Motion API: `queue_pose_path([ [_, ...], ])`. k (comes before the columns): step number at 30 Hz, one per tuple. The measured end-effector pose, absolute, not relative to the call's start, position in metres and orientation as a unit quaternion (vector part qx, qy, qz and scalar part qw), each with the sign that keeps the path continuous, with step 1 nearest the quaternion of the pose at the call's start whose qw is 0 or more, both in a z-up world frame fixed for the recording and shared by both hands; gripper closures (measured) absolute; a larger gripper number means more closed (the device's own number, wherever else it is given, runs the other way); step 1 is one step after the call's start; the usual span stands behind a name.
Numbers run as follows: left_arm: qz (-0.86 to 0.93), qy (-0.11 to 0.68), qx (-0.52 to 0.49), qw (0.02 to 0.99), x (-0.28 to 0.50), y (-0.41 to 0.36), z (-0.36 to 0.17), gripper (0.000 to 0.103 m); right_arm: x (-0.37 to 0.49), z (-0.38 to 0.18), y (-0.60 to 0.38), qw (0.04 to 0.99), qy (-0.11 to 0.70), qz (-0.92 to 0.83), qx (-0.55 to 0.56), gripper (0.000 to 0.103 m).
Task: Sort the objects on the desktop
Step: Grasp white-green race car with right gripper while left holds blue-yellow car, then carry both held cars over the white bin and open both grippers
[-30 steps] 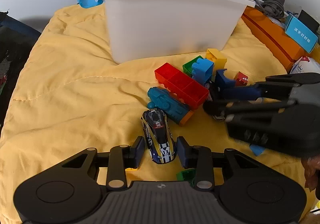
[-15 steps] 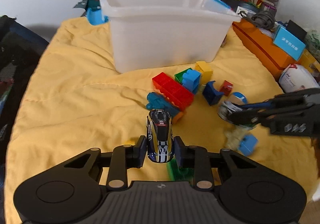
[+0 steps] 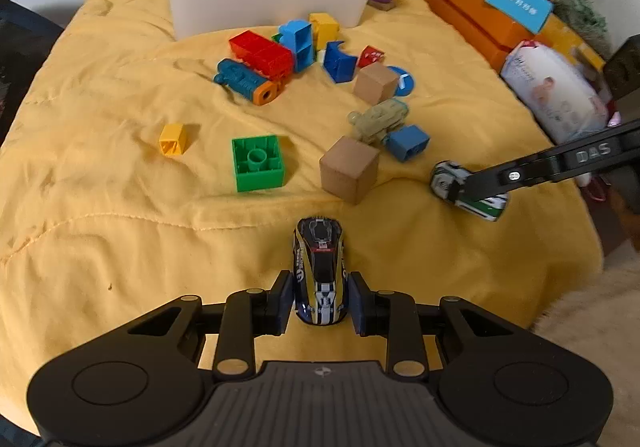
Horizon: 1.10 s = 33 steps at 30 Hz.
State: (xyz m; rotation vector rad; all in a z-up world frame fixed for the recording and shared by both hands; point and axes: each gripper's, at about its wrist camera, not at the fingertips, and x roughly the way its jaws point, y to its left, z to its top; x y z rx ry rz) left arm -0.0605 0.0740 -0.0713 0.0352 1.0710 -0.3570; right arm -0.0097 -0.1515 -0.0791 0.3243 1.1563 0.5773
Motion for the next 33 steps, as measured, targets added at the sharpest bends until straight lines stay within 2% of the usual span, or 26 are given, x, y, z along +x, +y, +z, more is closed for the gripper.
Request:
queue_pose_path([
  [3,-0.156,0.501,0.01,0.851,-0.063,0.071,-0.073,0.07,-0.016,-0.081,-0.159,0.789,0.531,0.266,0.158,0.075],
  [7,-0.144,0.495,0.019,0.856,-0.067,0.068,-0.073,0.069,-0.02,-0.079,-0.165,0.814,0.512,0.243,0.128,0.059],
  [12,-0.136,0.492,0.029,0.859,-0.067,0.063,-0.075,0.068,-0.03,-0.066,-0.157,0.836,0.484,0.255,0.047,0.059],
  [14,-0.135,0.491,0.038,0.86,-0.066,0.06,-0.075,0.068,-0.035,-0.061,-0.142,0.843,0.465,0.27,-0.007,0.055],
  [17,-0.136,0.489,0.054,0.86,-0.067,0.056,-0.075,0.069,-0.043,-0.069,-0.116,0.846,0.451,0.262,-0.114,0.056],
  [20,-0.14,0.485,0.063,0.861,-0.068,0.054,-0.076,0.07,-0.046,-0.081,-0.107,0.833,0.463,0.264,-0.15,0.064],
  [22,-0.141,0.486,0.059,0.86,-0.067,0.055,-0.075,0.07,-0.046,-0.082,-0.109,0.833,0.463,0.264,-0.146,0.07],
  [27,-0.151,0.475,0.043,0.866,-0.062,0.059,-0.061,0.071,-0.044,-0.076,-0.107,0.835,0.465,0.257,-0.144,0.07],
  [33,-0.154,0.389,0.04,0.908,-0.037,0.066,0.009,0.07,-0.032,-0.037,-0.111,0.868,0.417,0.24,-0.12,0.07],
])
